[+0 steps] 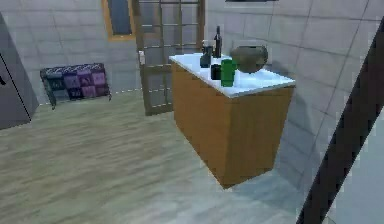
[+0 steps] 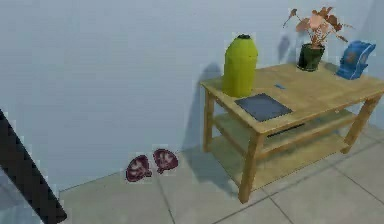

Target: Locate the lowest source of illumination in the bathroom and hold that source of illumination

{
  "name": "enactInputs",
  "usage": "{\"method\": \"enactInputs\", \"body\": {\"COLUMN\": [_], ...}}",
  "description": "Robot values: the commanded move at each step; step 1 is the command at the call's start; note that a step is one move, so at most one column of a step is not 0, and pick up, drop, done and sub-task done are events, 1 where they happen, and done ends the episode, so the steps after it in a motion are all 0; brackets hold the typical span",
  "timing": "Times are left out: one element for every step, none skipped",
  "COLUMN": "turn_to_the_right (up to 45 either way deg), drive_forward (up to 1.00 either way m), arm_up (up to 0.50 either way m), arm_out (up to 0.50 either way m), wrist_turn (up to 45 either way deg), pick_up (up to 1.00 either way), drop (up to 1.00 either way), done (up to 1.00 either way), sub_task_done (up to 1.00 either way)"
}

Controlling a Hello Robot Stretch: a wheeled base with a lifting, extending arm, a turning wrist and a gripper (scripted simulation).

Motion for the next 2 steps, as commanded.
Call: {"method": "enactInputs", "body": {"turn_to_the_right": [-30.0,0.0], "drive_forward": [0.00,1.00], "arm_up": [0.00,0.00], "arm_out": [0.00,0.00], "wrist_turn": [0.0,0.0], "pick_up": [0.00,0.00], "drop": [0.00,0.00], "done": [0.00,0.00], "sub_task_done": [0.00,0.00]}}
